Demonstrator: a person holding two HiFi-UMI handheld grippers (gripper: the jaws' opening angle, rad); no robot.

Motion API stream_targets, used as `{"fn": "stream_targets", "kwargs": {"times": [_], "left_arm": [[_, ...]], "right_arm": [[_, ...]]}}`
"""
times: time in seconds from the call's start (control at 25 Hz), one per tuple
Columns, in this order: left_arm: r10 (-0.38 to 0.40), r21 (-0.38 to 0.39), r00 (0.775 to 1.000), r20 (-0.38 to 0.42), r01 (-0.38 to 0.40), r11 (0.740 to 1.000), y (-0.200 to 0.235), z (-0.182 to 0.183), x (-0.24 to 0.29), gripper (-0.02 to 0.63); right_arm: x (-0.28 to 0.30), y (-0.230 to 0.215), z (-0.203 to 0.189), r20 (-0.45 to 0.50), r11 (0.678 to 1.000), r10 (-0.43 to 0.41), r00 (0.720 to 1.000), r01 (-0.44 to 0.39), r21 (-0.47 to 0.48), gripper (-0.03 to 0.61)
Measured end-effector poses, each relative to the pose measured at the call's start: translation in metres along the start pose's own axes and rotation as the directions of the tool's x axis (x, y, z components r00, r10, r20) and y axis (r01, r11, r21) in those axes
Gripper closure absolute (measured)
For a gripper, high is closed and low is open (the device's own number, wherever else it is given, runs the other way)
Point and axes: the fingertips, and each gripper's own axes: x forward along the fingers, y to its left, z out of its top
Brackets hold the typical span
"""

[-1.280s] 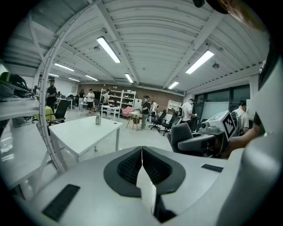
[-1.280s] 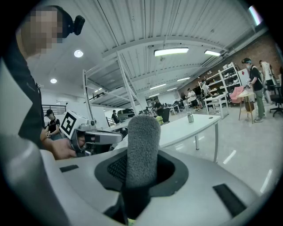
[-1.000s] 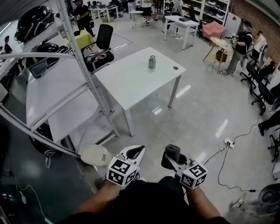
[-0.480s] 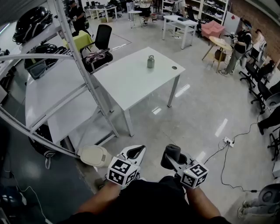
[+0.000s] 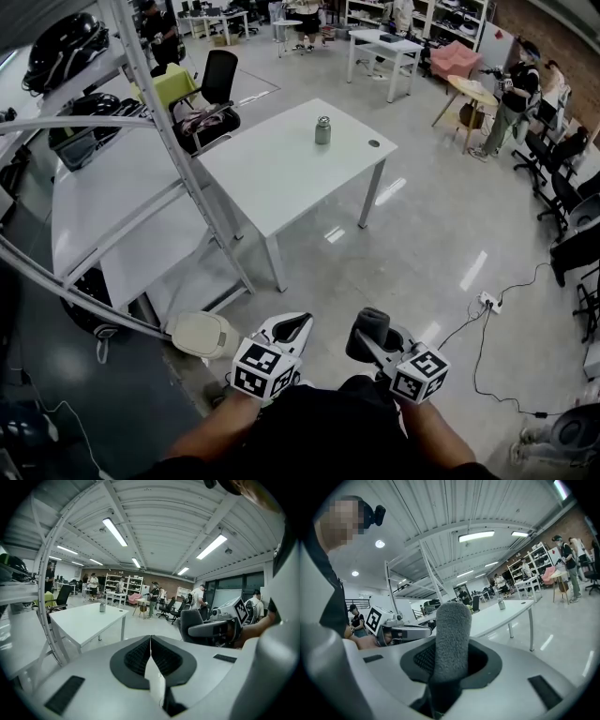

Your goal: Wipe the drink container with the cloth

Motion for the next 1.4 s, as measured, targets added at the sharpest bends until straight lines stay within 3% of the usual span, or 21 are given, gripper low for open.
{"fn": "stream_targets", "kwargs": {"times": [0.4, 0.68, 0.96, 1.24, 1.4], "left_arm": [[-0.013, -0.015, 1.000, -0.020, 0.013, 1.000, 0.006, -0.006, 0.002, 0.597], [0.006, -0.047, 1.000, 0.019, -0.005, 0.999, 0.017, 0.006, 0.024, 0.597], [0.017, -0.057, 1.000, 0.000, -0.017, 0.998, 0.023, 0.023, 0.070, 0.597], [0.068, -0.030, 0.997, 0.047, -0.067, 0.997, 0.039, 0.069, 0.132, 0.597], [0.078, -0.055, 0.996, 0.045, -0.075, 0.996, 0.041, 0.089, 0.174, 0.597]], "right_arm": [[0.010, 0.000, 0.004, -0.020, 1.000, -0.003, 1.000, 0.003, -0.014, 0.466], [0.015, -0.026, 0.016, -0.019, 0.999, -0.031, 0.999, 0.030, -0.019, 0.466], [0.026, -0.077, 0.043, -0.005, 1.000, -0.020, 1.000, 0.020, -0.017, 0.465], [0.047, -0.148, 0.088, 0.023, 0.996, -0.004, 1.000, 0.006, -0.088, 0.465], [0.050, -0.188, 0.110, 0.020, 0.995, 0.023, 1.000, -0.021, -0.093, 0.465]]}}
